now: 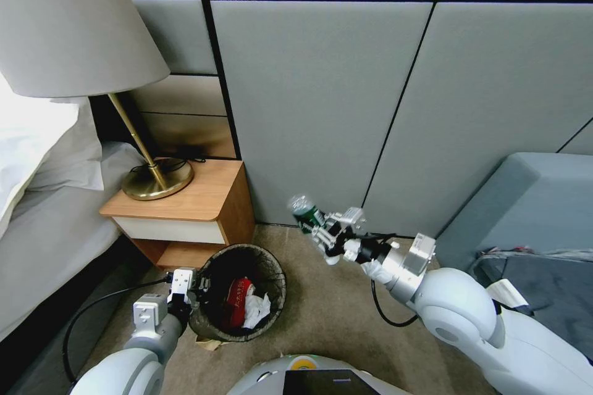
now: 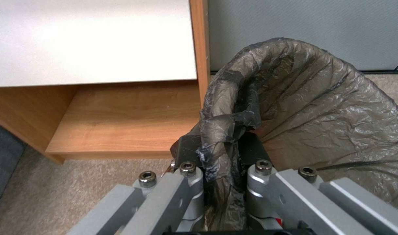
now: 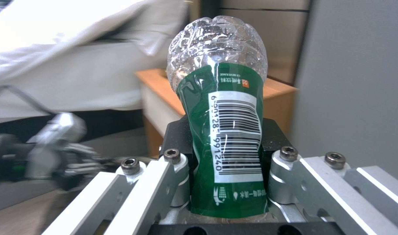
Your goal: Pick up the trash bin, then pick up the garbage from the floor and place it into the trash bin.
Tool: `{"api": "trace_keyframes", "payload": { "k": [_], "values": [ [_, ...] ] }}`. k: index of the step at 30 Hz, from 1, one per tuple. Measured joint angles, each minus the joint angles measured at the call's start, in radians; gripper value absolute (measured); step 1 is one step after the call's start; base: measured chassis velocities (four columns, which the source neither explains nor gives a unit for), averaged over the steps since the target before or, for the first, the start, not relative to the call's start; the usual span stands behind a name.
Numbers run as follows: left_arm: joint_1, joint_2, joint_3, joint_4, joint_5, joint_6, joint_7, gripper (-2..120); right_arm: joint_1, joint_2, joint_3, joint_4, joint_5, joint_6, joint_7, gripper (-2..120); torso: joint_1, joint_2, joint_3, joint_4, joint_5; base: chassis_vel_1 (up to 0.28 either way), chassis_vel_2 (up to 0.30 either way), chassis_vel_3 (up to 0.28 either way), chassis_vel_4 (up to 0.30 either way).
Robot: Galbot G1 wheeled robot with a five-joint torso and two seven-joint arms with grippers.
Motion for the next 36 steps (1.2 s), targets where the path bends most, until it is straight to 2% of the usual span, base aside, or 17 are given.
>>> {"api": "trace_keyframes", "payload": {
  "k": [4, 7, 8, 11, 12, 14, 21, 25, 36],
  "values": [
    [0.002, 0.0, -0.001, 0.0, 0.001, 0.001, 0.0, 6, 0.018, 0.005, -0.014, -0.001, 0.002, -0.007, -0.022, 19, 0.0, 0.0, 0.0, 0.0, 0.0, 0.0, 0.0, 0.0, 0.0],
    [0.006, 0.003, 0.0, 0.0, 0.001, 0.002, 0.001, 6, 0.114, 0.025, -0.131, -0.003, 0.009, -0.01, -0.073, 19, 0.0, 0.0, 0.0, -0.0001, -0.0001, 0.0, 0.0, 0.0, 0.0],
    [0.006, 0.003, 0.0, 0.0, 0.001, 0.002, 0.001, 6, 0.114, 0.025, -0.131, -0.003, 0.009, -0.01, -0.073, 19, 0.0, 0.0, 0.0, -0.0001, -0.0001, 0.0, 0.0, 0.0, 0.0],
    [0.011, 0.0, 0.004, 0.0, 0.004, 0.003, 0.003, 6, 0.213, 0.051, -0.245, -0.007, 0.012, -0.01, -0.083, 19, 0.0, 0.0, 0.0, 0.0001, -0.0001, 0.0, 0.0, 0.0, 0.0],
    [0.011, 0.0, 0.004, 0.0, 0.004, 0.003, 0.003, 6, 0.213, 0.051, -0.245, -0.007, 0.012, -0.01, -0.083, 19, 0.0, 0.0, 0.0, 0.0001, -0.0001, 0.0, 0.0, 0.0, 0.0],
    [0.015, -0.003, 0.003, 0.0, 0.009, 0.003, 0.004, 6, 0.28, 0.068, -0.314, -0.018, 0.015, -0.01, -0.083, 19, 0.0, 0.0, 0.0, 0.0001, -0.0001, 0.0, 0.0, 0.0, 0.0],
    [0.016, -0.005, 0.001, 0.0, 0.014, 0.003, 0.004, 6, 0.422, 0.124, -0.453, -0.061, 0.03, -0.013, -0.067, 19, 0.0, 0.0, 0.0, 0.0001, -0.0001, 0.0, 0.0, 0.0, 0.0],
    [0.015, -0.005, -0.001, 0.0, 0.014, 0.003, 0.005, 6, 0.491, 0.153, -0.524, -0.085, 0.053, -0.021, -0.054, 19, 0.0, 0.0, 0.0, 0.0, -0.0001, 0.0, 0.0, 0.0, 0.0],
    [0.007, -0.009, 0.004, 0.0, 0.011, 0.005, 0.005, 6, 0.563, 0.183, -0.649, -0.123, 0.085, -0.027, -0.024, 19, 0.0, 0.0, 0.0, 0.0, -0.0001, 0.0, 0.0, 0.0, 0.0]
  ]
}}
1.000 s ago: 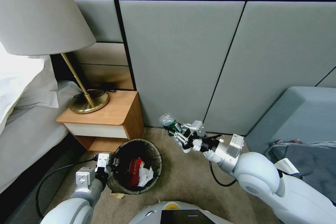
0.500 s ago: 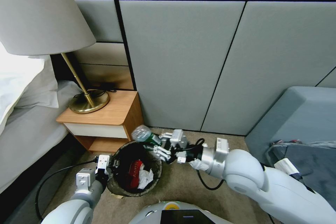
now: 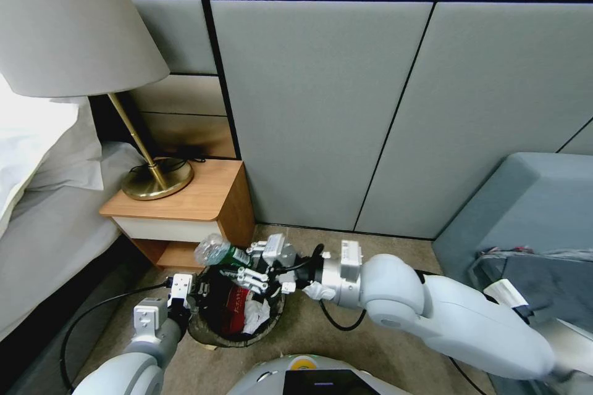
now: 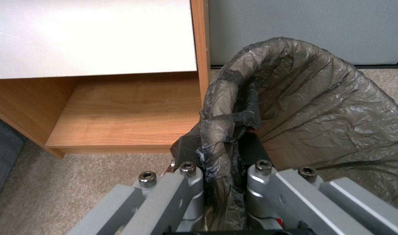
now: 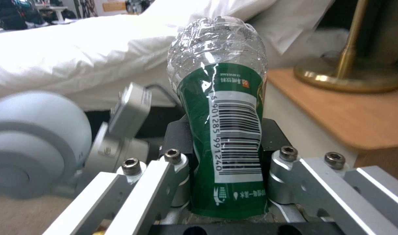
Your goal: Pick up the trash bin, then pick up the garbage from the floor and place it into the trash bin.
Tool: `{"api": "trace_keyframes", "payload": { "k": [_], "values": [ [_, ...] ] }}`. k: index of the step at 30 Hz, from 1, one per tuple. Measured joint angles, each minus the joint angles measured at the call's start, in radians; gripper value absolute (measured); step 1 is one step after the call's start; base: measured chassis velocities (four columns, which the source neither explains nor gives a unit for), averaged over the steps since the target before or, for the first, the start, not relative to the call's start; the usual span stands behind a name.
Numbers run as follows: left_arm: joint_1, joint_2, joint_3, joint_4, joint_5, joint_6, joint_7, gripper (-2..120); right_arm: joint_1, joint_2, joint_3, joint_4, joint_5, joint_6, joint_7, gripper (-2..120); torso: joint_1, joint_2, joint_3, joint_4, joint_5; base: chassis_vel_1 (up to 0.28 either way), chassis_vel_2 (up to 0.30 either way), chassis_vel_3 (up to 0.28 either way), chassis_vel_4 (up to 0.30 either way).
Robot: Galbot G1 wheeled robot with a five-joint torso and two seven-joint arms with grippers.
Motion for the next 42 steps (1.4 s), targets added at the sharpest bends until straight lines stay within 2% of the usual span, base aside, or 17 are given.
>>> {"api": "trace_keyframes", "payload": {
  "k": [24, 27, 28, 31, 32, 36, 38, 40, 42],
  "values": [
    [-0.002, 0.007, -0.013, 0.0, -0.02, 0.003, 0.0, 6, -0.046, -0.025, 0.008, -0.04, -0.007, -0.024, 0.023, 19, 0.0, 0.0, 0.0, 0.0, 0.0001, 0.0, 0.0, 0.0, 0.0],
    [-0.002, 0.008, -0.015, 0.0, -0.021, 0.003, 0.0, 6, -0.045, -0.022, 0.009, -0.043, -0.007, -0.027, 0.038, 34, 0.0, 0.0, 0.0, 0.0, 0.0001, 0.0, 0.0, 0.0, 0.0],
    [-0.002, 0.008, -0.015, 0.0, -0.021, 0.003, 0.0, 6, -0.045, -0.022, 0.009, -0.043, -0.007, -0.027, 0.038, 34, 0.0, 0.0, 0.0, 0.0, 0.0001, 0.0, 0.0, 0.0, 0.0],
    [-0.002, 0.008, -0.016, 0.0, -0.022, 0.003, 0.0, 6, -0.048, -0.026, 0.014, -0.044, -0.008, -0.03, 0.042, 47, 0.0, 0.0, 0.0, 0.0, 0.0001, 0.0, 0.0, 0.0, 0.0],
    [-0.002, 0.008, -0.016, 0.0, -0.022, 0.003, 0.0, 6, -0.048, -0.026, 0.014, -0.044, -0.008, -0.03, 0.042, 47, 0.0, 0.0, 0.0, 0.0, 0.0001, 0.0, 0.0, 0.0, 0.0],
    [-0.004, 0.008, -0.016, 0.0, -0.025, 0.003, 0.0, 6, -0.056, -0.031, 0.026, -0.037, -0.008, -0.033, 0.044, 67, 0.0, 0.0, 0.0, 0.0, 0.0001, 0.0, 0.0, 0.0, 0.0],
    [-0.004, 0.008, -0.016, 0.0, -0.026, 0.003, 0.0, 6, -0.057, -0.031, 0.027, -0.036, -0.008, -0.033, 0.045, 68, 0.0, 0.0, 0.0, -0.0001, 0.0001, 0.0, 0.0, 0.0, 0.0],
    [-0.005, 0.008, -0.016, 0.0, -0.026, 0.003, 0.0, 6, -0.057, -0.031, 0.028, -0.033, -0.007, -0.033, 0.045, 80, 0.0, 0.0, 0.0, 0.0, 0.0001, 0.0, 0.0, 0.0, 0.0],
    [-0.005, 0.008, -0.016, 0.0, -0.027, 0.003, 0.0, 6, -0.057, -0.031, 0.028, -0.033, -0.007, -0.033, 0.045, 82, 0.0, 0.0, 0.0, -0.0001, 0.0, 0.0, 0.0, 0.0, 0.0]
  ]
}}
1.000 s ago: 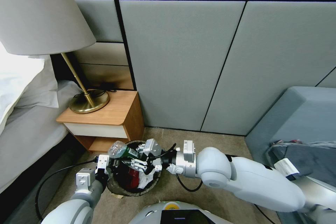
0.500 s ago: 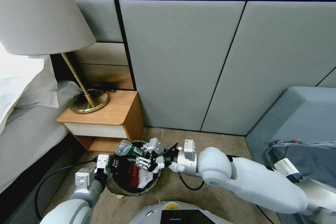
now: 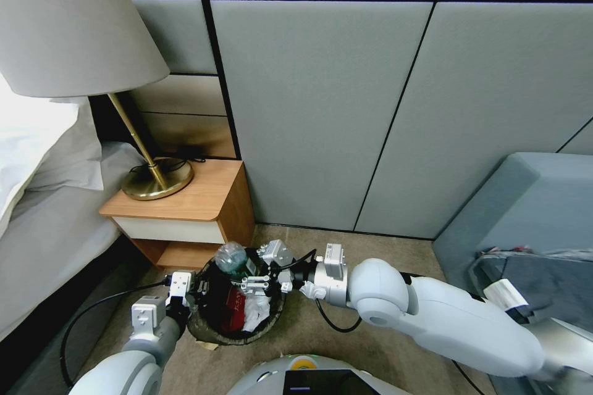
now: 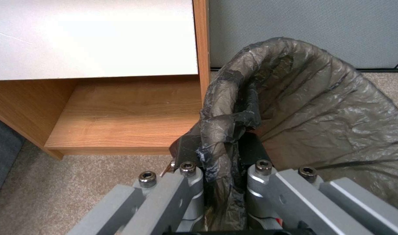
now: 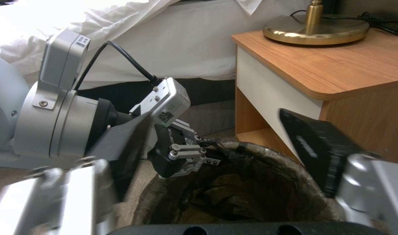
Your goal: Pick up the trash bin, then pick up the garbage from the floor and place it into the trash bin.
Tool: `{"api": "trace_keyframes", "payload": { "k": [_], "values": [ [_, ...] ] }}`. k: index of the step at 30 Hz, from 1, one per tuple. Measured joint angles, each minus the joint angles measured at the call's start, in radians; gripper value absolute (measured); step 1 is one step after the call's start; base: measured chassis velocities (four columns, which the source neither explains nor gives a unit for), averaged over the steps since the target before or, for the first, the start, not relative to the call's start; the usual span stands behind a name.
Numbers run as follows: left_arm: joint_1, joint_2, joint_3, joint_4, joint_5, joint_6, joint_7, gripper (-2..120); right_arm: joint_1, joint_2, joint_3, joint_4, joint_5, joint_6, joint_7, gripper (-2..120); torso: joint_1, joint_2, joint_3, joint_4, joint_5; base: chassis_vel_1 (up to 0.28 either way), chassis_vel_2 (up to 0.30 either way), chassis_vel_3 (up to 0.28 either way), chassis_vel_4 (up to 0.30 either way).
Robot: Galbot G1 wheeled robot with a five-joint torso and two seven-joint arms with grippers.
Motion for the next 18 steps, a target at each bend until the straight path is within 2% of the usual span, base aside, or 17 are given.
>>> {"api": "trace_keyframes", "payload": {
  "k": [1, 2, 5, 10, 18],
  "values": [
    [0.0, 0.0, 0.0, 0.0, 0.0, 0.0, 0.0, 6, 0.0, 0.0, 0.0, 0.0, 0.0, 0.0, 0.0, 92, 0.0, 0.0, 0.0, 0.0, 0.0, 0.0, 0.0, 0.0, 0.0],
    [-0.001, 0.0, 0.0, 0.0, -0.001, 0.0, 0.0, 6, 0.0, 0.0, 0.0, 0.0, 0.0, 0.0, 0.0, 96, 0.0, 0.0, 0.0, 0.0, 0.0002, 0.0, 0.0, 0.0, 0.0],
    [-0.001, 0.0, -0.001, 0.0, -0.003, 0.0, 0.0, 6, 0.001, 0.001, 0.0, 0.0, 0.0, 0.0, 0.0, 99, 0.0, 0.0, 0.0, 0.0, 0.0, 0.0, 0.0, 0.0, 0.0],
    [-0.003, 0.001, -0.002, 0.0, -0.006, 0.0, 0.0, 6, 0.001, 0.003, 0.001, 0.0, 0.001, 0.001, 0.0, 100, 0.0, 0.0, 0.0, 0.0, 0.0, 0.0, 0.0, 0.0, 0.0],
    [-0.009, 0.004, -0.002, 0.0, -0.012, 0.001, 0.0, 6, -0.057, -0.006, 0.081, 0.024, -0.001, 0.003, 0.0, 100, 0.0, 0.0, 0.0, 0.0001, 0.0001, 0.0, 0.0, 0.0, 0.0]
  ]
}}
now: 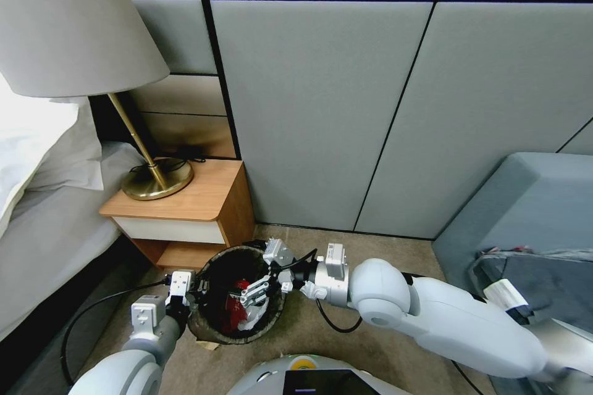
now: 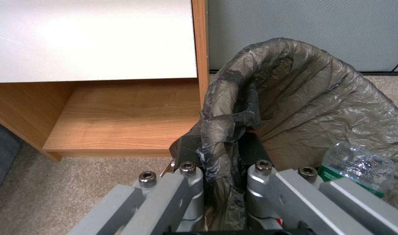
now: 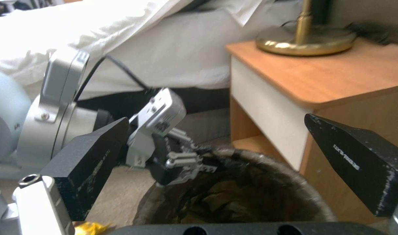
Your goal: Pick up the trash bin, then pick up the garbage from the floor and place it into the trash bin.
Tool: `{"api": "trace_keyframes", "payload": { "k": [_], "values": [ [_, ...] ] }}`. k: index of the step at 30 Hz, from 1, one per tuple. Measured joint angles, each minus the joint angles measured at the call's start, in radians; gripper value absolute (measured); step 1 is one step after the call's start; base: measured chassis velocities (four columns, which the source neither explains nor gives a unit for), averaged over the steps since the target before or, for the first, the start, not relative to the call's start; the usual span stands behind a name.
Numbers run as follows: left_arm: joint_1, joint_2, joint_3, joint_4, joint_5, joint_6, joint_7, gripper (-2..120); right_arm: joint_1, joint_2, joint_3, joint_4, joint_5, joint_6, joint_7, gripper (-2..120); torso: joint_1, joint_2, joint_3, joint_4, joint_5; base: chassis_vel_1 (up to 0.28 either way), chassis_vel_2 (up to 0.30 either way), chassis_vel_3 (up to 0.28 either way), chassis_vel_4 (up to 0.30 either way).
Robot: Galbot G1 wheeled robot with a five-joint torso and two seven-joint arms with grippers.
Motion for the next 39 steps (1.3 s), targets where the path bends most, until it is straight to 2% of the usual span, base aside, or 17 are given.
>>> {"api": "trace_keyframes", "payload": {
  "k": [3, 6, 7, 10, 12, 18, 21, 22, 25, 26, 30, 31, 34, 35, 39],
  "values": [
    [-0.001, 0.001, 0.0, 0.0, -0.002, 0.0, 0.0, 6, -0.023, -0.008, 0.047, 0.015, 0.001, 0.001, 0.0, 100, 0.0, 0.0, 0.0, 0.0, 0.0, 0.0, 0.0, 0.0, 0.0],
    [-0.002, 0.001, -0.001, 0.0, -0.003, 0.001, 0.0, 6, -0.094, -0.031, 0.164, 0.057, 0.003, 0.007, -0.001, 100, 0.0, 0.0, 0.0, 0.0, 0.0, 0.0, 0.0, 0.0, 0.0],
    [-0.002, 0.001, -0.001, 0.0, -0.003, 0.001, 0.0, 6, -0.094, -0.031, 0.164, 0.057, 0.003, 0.007, -0.001, 100, 0.0, 0.0, 0.0, 0.0, 0.0, 0.0, 0.0, 0.0, 0.0],
    [-0.003, 0.004, -0.002, 0.0, -0.003, 0.001, 0.0, 6, -0.201, -0.061, 0.235, 0.091, -0.034, 0.067, 0.017, 100, 0.0, 0.0, 0.0, -0.0004, 0.0001, 0.0, 0.0, 0.0, 0.0],
    [-0.003, 0.005, -0.003, 0.0, -0.003, 0.001, 0.0, 6, -0.23, -0.065, 0.245, 0.095, -0.059, 0.087, 0.027, 100, 0.0, 0.0, 0.0, -0.0003, 0.0, 0.0, 0.0, 0.0, 0.0],
    [0.002, -0.004, -0.004, 0.0, -0.003, 0.0, 0.0, 6, -0.35, -0.028, 0.29, 0.107, -0.138, 0.17, 0.103, 100, 0.0, 0.0, 0.0, -0.0001, 0.0001, 0.0, 0.0, 0.0, 0.0],
    [0.001, -0.013, -0.008, 0.0, 0.001, 0.0, -0.002, 6, -0.464, -0.003, 0.404, 0.115, -0.192, 0.218, 0.118, 100, 0.0, 0.0, 0.0, 0.0004, 0.0, 0.0, 0.0, 0.0, 0.0],
    [0.001, -0.013, -0.008, 0.0, 0.001, 0.0, -0.002, 6, -0.464, -0.003, 0.404, 0.115, -0.192, 0.218, 0.118, 100, 0.0, 0.0, 0.0, 0.0004, 0.0, 0.0, 0.0, 0.0, 0.0],
    [0.003, -0.018, -0.008, 0.0, 0.005, -0.001, -0.002, 6, -0.606, 0.019, 0.523, 0.12, -0.256, 0.252, 0.119, 100, 0.0, 0.0, 0.0, -0.0004, 0.0, 0.0, 0.0, 0.0, 0.0],
    [0.003, -0.018, -0.008, 0.0, 0.005, -0.001, -0.002, 6, -0.606, 0.019, 0.523, 0.12, -0.256, 0.252, 0.119, 100, 0.0, 0.0, 0.0, -0.0004, 0.0, 0.0, 0.0, 0.0, 0.0],
    [0.005, -0.021, -0.01, 0.0, 0.024, -0.005, -0.002, 6, -0.77, 0.081, 0.636, 0.088, -0.397, 0.3, 0.131, 100, 0.0, 0.0, 0.0, 0.0002, 0.0, 0.0, 0.0, 0.0, 0.0],
    [0.005, -0.021, -0.01, 0.0, 0.024, -0.005, -0.002, 6, -0.77, 0.081, 0.636, 0.088, -0.397, 0.3, 0.131, 100, 0.0, 0.0, 0.0, 0.0002, 0.0, 0.0, 0.0, 0.0, 0.0],
    [0.009, -0.022, -0.012, 0.0, 0.026, -0.006, -0.001, 6, -0.898, 0.147, 0.732, 0.042, -0.548, 0.361, 0.131, 100, 0.0, 0.0, 0.0, -0.0001, 0.0002, 0.0, 0.0, 0.0, 0.0],
    [0.009, -0.022, -0.012, 0.0, 0.026, -0.006, -0.001, 6, -0.898, 0.147, 0.732, 0.042, -0.548, 0.361, 0.131, 100, 0.0, 0.0, 0.0, -0.0001, 0.0002, 0.0, 0.0, 0.0, 0.0],
    [0.011, -0.017, -0.014, 0.0, 0.026, -0.006, 0.0, 6, -1.062, 0.28, 0.864, -0.006, -0.725, 0.474, 0.117, 100, 0.0, 0.0, 0.0, -0.0002, -0.0001, 0.0, 0.0, 0.0, 0.0]
  ]
}}
